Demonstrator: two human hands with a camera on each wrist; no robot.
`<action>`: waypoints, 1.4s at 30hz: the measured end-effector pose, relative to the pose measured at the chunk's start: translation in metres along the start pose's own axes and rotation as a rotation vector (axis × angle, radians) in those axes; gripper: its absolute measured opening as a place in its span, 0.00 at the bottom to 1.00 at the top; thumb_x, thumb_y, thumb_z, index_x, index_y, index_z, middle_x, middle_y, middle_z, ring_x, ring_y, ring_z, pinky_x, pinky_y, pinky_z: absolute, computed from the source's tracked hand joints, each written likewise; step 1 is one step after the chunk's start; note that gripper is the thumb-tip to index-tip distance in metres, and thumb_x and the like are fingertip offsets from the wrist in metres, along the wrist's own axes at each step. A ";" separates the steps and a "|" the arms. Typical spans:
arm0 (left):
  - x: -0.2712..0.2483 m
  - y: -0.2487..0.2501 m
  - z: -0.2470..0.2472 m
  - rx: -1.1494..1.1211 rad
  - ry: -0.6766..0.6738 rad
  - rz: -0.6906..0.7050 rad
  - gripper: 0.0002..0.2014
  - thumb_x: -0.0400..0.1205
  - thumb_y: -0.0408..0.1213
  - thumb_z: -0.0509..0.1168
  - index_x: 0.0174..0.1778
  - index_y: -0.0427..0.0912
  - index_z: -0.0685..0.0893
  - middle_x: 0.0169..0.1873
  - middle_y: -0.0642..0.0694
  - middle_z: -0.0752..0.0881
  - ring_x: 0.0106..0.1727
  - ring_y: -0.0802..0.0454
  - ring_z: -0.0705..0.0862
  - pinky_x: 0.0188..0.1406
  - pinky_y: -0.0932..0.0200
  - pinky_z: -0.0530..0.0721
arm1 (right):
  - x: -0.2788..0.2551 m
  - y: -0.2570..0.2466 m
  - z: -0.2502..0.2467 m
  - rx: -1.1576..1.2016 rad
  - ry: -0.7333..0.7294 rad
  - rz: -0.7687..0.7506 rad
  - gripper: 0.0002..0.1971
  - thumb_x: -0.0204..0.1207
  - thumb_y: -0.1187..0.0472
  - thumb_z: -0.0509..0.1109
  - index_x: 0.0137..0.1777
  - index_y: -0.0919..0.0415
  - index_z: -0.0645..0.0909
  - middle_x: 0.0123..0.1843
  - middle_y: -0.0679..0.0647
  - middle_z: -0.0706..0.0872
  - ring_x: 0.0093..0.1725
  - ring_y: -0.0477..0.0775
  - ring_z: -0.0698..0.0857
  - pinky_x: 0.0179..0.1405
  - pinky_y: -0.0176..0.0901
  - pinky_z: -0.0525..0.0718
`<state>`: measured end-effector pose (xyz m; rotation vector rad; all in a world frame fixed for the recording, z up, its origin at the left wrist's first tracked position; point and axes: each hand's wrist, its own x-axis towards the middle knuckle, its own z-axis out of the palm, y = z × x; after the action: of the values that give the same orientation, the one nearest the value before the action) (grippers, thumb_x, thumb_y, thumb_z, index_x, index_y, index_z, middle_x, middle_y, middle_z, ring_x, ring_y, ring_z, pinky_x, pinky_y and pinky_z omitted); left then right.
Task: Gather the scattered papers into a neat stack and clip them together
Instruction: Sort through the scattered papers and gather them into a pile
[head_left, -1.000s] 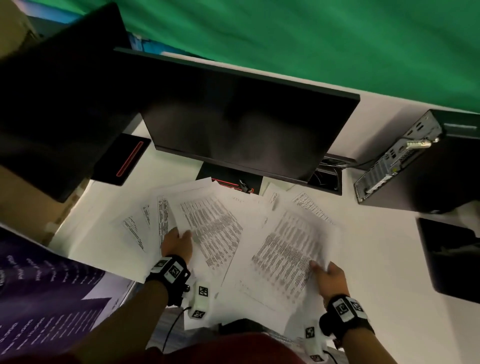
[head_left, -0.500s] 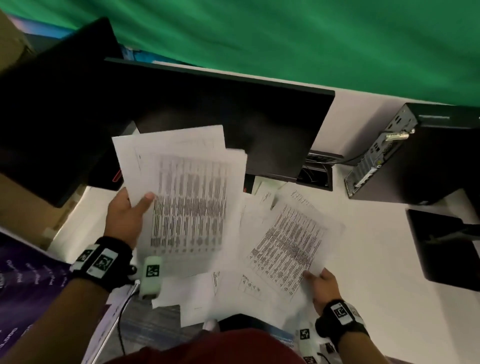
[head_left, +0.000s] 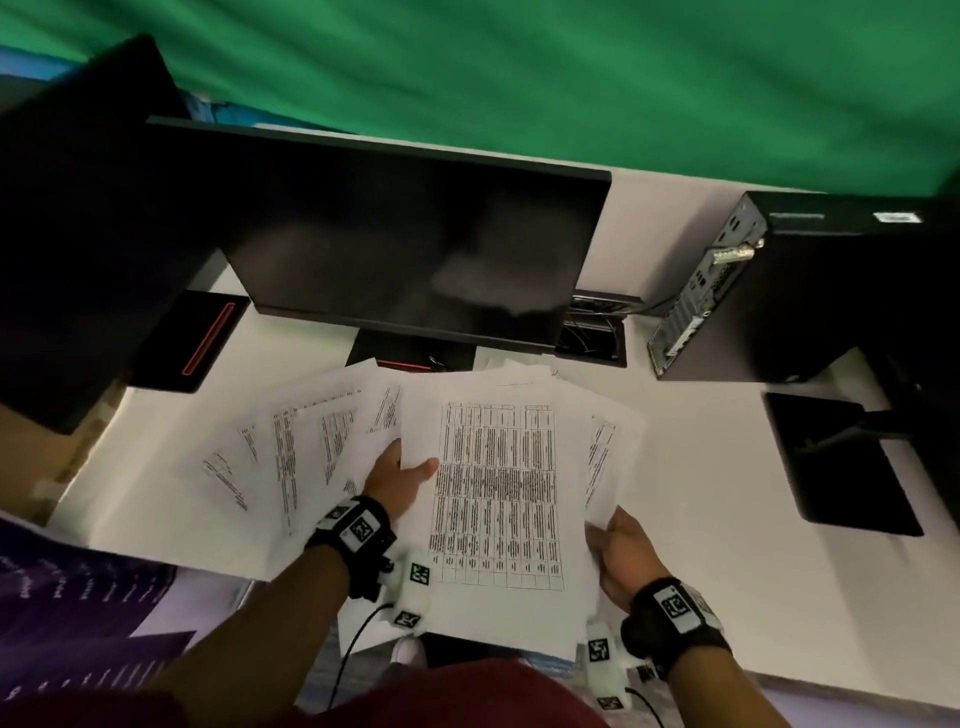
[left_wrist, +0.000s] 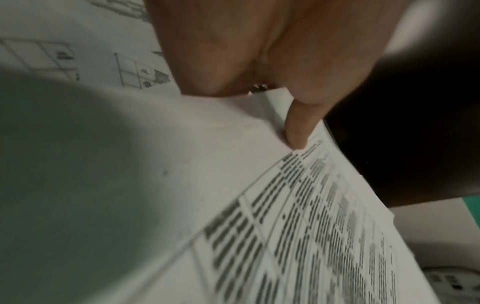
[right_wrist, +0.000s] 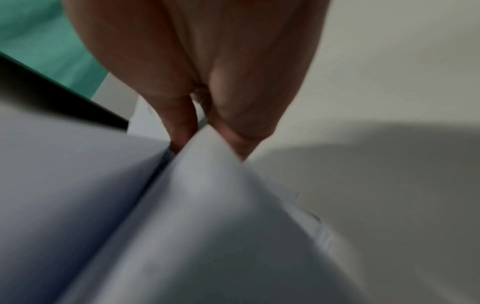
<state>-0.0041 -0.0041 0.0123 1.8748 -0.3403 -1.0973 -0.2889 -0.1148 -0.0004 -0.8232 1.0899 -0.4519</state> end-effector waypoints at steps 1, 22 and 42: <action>0.002 -0.001 -0.001 -0.013 -0.037 -0.010 0.18 0.77 0.37 0.72 0.62 0.53 0.82 0.58 0.47 0.88 0.62 0.43 0.84 0.68 0.37 0.79 | 0.000 -0.001 -0.002 0.008 0.005 -0.003 0.17 0.79 0.80 0.63 0.64 0.68 0.83 0.57 0.67 0.91 0.56 0.67 0.91 0.53 0.61 0.90; -0.033 0.063 -0.081 0.020 0.324 0.368 0.13 0.78 0.33 0.72 0.58 0.36 0.85 0.52 0.42 0.90 0.50 0.48 0.88 0.56 0.50 0.85 | 0.007 0.020 -0.026 -0.247 0.324 0.001 0.15 0.79 0.76 0.65 0.61 0.62 0.83 0.58 0.65 0.89 0.55 0.67 0.88 0.63 0.64 0.84; -0.009 -0.004 0.037 0.181 -0.177 0.055 0.20 0.86 0.40 0.59 0.75 0.44 0.72 0.70 0.51 0.78 0.69 0.51 0.76 0.66 0.54 0.75 | 0.014 0.011 0.006 -0.434 0.066 0.105 0.42 0.51 0.48 0.89 0.67 0.59 0.80 0.58 0.57 0.91 0.54 0.61 0.90 0.57 0.62 0.89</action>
<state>-0.0396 -0.0173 0.0071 1.9169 -0.6070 -1.2323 -0.2786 -0.1148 -0.0160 -1.1293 1.3084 -0.1538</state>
